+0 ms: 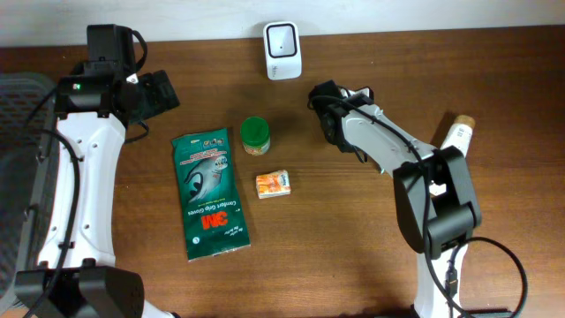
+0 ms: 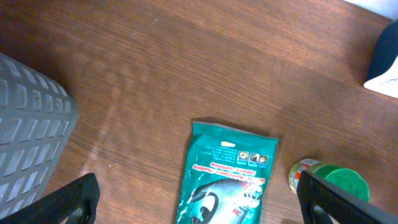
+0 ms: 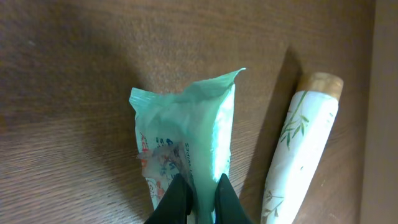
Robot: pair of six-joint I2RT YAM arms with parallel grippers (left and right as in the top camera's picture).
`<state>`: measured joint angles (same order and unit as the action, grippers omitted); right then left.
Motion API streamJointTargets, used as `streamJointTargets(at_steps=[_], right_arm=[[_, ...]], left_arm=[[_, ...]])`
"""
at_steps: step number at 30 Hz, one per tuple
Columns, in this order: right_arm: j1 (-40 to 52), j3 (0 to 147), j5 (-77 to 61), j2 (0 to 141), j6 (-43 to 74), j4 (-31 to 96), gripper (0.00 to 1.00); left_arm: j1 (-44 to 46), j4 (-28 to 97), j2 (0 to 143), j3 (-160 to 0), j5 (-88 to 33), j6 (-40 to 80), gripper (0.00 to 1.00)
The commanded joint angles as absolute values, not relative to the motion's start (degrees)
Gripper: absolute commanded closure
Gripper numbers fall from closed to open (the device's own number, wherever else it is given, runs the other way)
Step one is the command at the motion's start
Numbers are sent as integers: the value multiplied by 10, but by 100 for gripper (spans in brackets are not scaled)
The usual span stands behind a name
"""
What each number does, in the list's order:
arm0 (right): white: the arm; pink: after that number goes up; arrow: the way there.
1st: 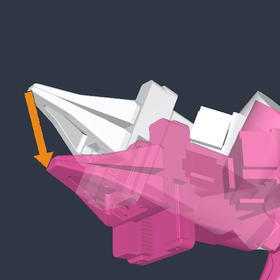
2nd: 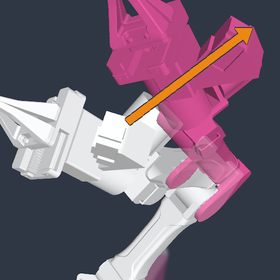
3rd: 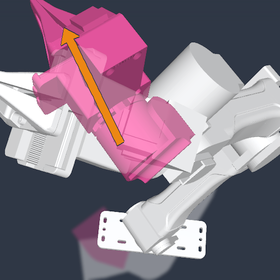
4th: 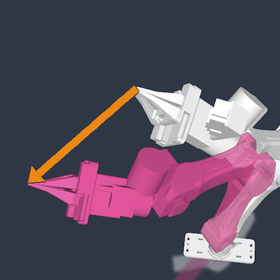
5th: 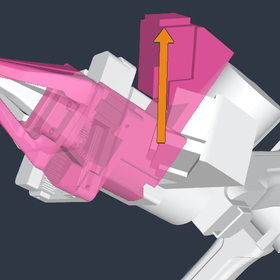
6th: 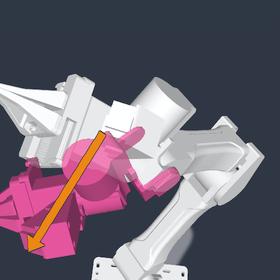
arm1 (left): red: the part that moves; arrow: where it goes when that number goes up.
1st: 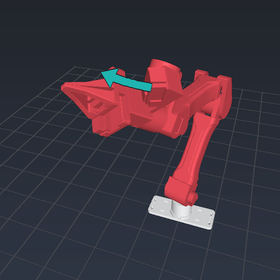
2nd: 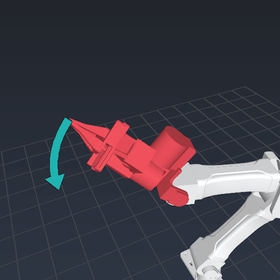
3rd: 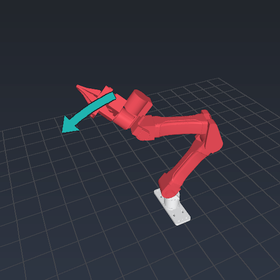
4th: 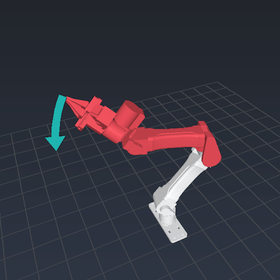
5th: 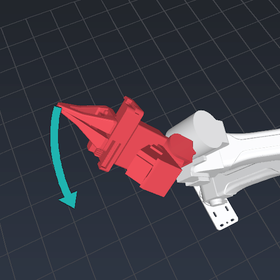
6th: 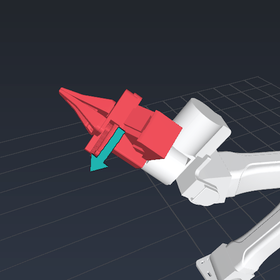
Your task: Scan the item barcode
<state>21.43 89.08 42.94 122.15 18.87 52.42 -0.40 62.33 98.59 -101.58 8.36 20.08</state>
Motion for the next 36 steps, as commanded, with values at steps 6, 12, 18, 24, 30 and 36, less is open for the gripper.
streamJointTargets(at_steps=[6,12,18,24,30,36], right_arm=[[237,891,309,1225,163,521,82],[263,891,288,1225,163,521,70],[242,946,182,1213,163,560,69],[151,977,2,1161,117,584,66],[10,967,-211,1170,26,617,52],[-60,922,-289,1204,-22,593,48]], left_arm=[[-6,622,985,-1021,82,192,1],[-6,622,985,-1021,82,192,1],[-6,622,985,-1021,82,192,0],[-6,622,985,-1021,82,192,1],[-6,622,985,-1021,82,192,1],[-6,622,985,-1021,82,192,1]])
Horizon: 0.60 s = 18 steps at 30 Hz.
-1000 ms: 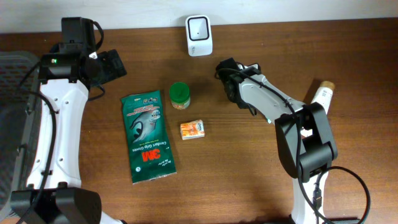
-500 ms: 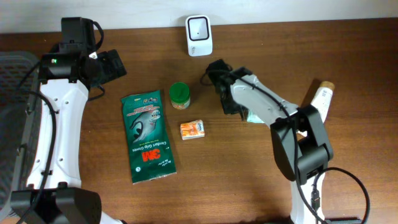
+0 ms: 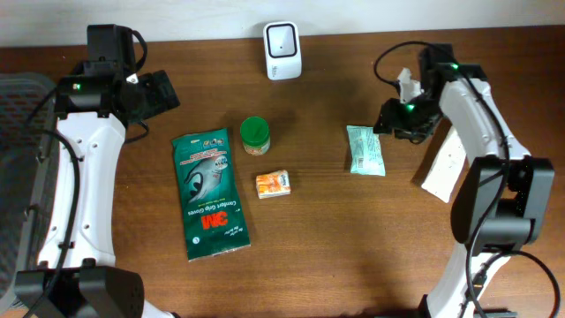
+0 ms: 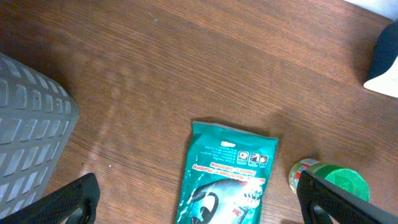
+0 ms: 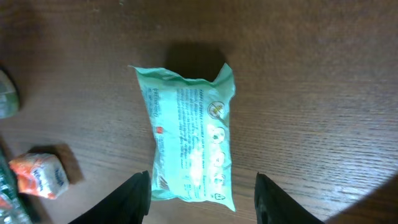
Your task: Scan the item barcode
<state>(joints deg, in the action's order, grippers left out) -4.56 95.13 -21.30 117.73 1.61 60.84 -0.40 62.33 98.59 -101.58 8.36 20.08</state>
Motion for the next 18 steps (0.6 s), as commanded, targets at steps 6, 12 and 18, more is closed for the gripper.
streamJointTargets(at_steps=[6,12,18], right_arm=[[-68,887,-330,1234,-30,528,49],[-67,886,-336,1278,-34,511,50],[-60,886,-371,1316,-43,505,55]], left_arm=[[-6,622,985,-1021,82,192,1],[-6,622,985,-1021,82,192,1],[-6,622,985,-1021,82,192,1]])
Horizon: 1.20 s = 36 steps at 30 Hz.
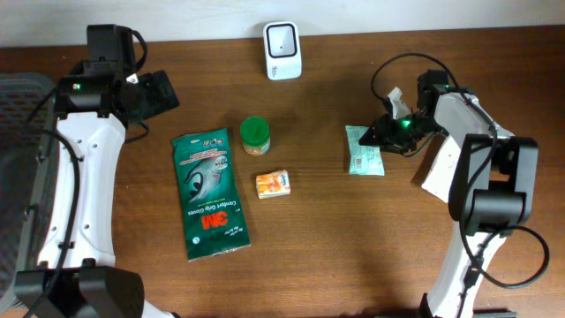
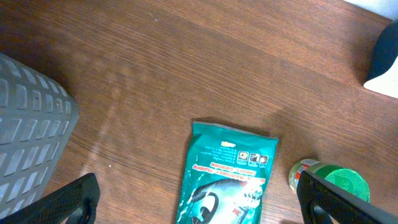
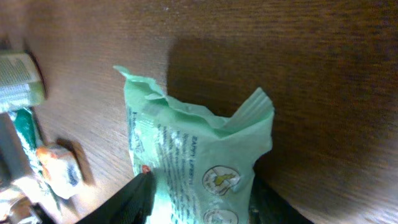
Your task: Scan the item barcode
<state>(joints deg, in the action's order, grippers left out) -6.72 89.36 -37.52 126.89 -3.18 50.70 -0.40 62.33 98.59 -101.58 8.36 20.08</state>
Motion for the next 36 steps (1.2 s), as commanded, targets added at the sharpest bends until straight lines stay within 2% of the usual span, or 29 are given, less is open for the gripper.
streamJointTargets(at_steps=[1,4,7,8,13,23,29,36], right_arm=[[-57,884,-371,1317,-44,503,57],[-49,881,-370,1318,-47,495,62],[-49,881,-369,1318,-47,489,91],[-49,881,-369,1318,-47,488,95],[-50,886,-399,1304,-64,500,96],[-89,921,-490,1081,-73,594,96],[-113,921,-491,964,-73,619,96],[-113,921,-491,902,-68,623,96]], left_arm=[[-6,622,985,-1021,82,192,1],[-6,622,985,-1021,82,192,1],[-6,622,985,-1021,82,192,1],[-6,622,985,-1021,82,192,1],[-6,622,985,-1021,82,192,1],[-6,622,985,-1021,82,192,1],[-6,622,985,-1021,82,192,1],[-6,622,985,-1021,82,192,1]])
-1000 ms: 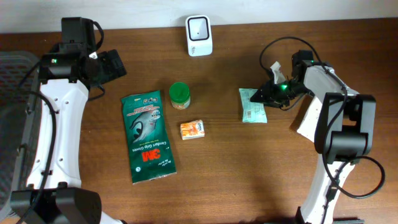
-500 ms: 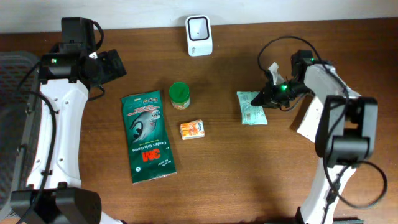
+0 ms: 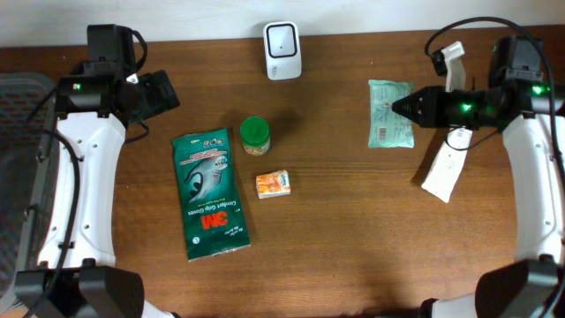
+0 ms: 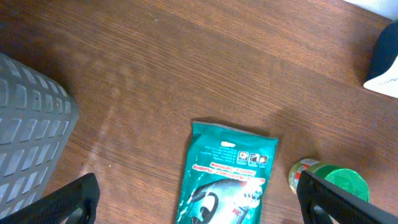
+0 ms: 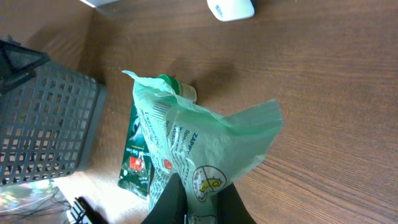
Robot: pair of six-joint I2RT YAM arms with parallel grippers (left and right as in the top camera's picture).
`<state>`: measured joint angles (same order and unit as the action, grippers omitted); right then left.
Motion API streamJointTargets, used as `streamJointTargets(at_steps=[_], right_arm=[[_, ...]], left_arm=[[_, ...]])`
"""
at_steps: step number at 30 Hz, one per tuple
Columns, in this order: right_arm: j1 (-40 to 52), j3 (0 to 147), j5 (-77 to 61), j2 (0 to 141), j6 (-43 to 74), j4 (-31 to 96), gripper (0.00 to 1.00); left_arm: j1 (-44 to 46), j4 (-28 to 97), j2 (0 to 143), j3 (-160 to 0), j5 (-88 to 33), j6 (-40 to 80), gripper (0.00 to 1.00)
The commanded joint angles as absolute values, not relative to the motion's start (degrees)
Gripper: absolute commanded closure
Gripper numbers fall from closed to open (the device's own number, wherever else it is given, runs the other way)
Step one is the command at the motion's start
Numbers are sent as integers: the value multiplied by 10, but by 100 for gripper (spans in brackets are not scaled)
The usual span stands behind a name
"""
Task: Scan the item barcode
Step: 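Carry the mint-green packet up to the barcode scanner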
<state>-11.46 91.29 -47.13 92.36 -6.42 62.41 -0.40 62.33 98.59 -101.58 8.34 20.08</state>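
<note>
A light green printed packet (image 3: 390, 112) hangs off the table at the back right, with my right gripper (image 3: 410, 109) shut on its right end. In the right wrist view the packet (image 5: 205, 140) rises from between the dark fingers (image 5: 171, 202). The white barcode scanner (image 3: 282, 38) stands at the back middle, well to the packet's left, and also shows in the wrist views as the scanner (image 5: 231, 9) and a scanner corner (image 4: 384, 62). My left gripper (image 3: 163, 93) hovers open at the back left, nothing between its fingers (image 4: 74, 198).
A dark green 3M glove pack (image 3: 209, 194), a green-capped jar (image 3: 255, 135) and a small orange box (image 3: 274, 184) lie left of centre. A white bamboo-print tube (image 3: 448, 163) lies under the right arm. A grey basket (image 3: 18, 132) stands at the left edge.
My right gripper was open, low at the end of the packet lying on the table. Now it is shut on the packet and holds it up, farther back and right. The left arm is unmoved.
First my right gripper held the packet near the table's middle, below the scanner. Then the packet lay flat at the right with the gripper open above it, then open down at its end. Now the gripper holds it off the table again.
</note>
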Motion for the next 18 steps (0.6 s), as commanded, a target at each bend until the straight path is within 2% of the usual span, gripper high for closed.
streamJointTargets(at_steps=[1,6,11,15,18], right_arm=[[-113,921,-491,902,-66,623,96],[-78,921,-434,904,-15,602,96],[11,926,-310,905,81,527,96],[77,1003,-216,934,86,516,96],[129,1118,-114,997,56,505,96]], left_arm=[[-6,622,985,-1021,82,192,1],[-6,622,985,-1021,82,192,1],[-6,622,985,-1021,82,192,1],[-6,622,985,-1021,82,192,1],[-6,622,985,-1021,82,192,1]])
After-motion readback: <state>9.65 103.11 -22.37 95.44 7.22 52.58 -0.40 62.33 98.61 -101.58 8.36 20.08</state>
